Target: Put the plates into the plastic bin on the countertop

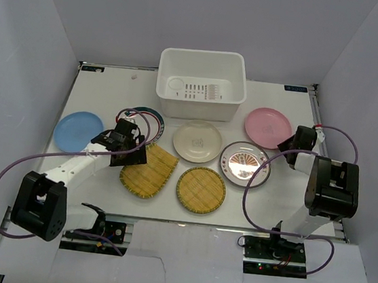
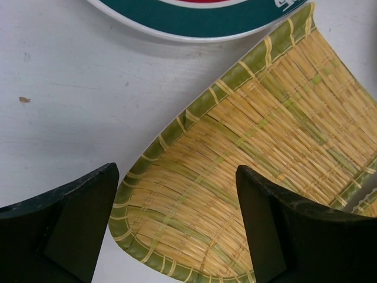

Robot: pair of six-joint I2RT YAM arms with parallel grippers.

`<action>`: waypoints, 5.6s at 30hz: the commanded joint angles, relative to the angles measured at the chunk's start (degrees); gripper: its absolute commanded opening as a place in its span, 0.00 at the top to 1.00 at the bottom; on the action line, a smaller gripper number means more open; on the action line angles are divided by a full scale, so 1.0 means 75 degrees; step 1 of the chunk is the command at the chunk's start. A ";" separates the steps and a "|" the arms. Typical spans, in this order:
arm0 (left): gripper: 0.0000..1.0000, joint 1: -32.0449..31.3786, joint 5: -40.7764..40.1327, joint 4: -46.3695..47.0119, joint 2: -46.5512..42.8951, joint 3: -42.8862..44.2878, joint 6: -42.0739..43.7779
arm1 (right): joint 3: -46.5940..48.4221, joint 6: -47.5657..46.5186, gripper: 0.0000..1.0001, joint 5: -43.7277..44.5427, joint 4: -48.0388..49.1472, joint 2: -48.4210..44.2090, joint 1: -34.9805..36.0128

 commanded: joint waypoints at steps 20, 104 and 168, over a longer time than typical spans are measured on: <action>0.88 0.0304 0.0717 0.0280 0.0729 -0.0054 0.0176 | 0.1556 -0.0573 0.92 -0.1673 0.0462 -0.3839 0.0997; 0.07 0.1100 -0.0139 0.2209 -0.2730 -0.1718 -0.3397 | -0.4382 0.0503 0.92 -0.0161 -0.2419 -0.7655 0.1400; 1.00 0.1886 0.2908 0.3089 -0.3258 0.0952 -0.3422 | 0.0625 -0.0999 0.76 -0.1891 -0.0175 -0.3235 0.3638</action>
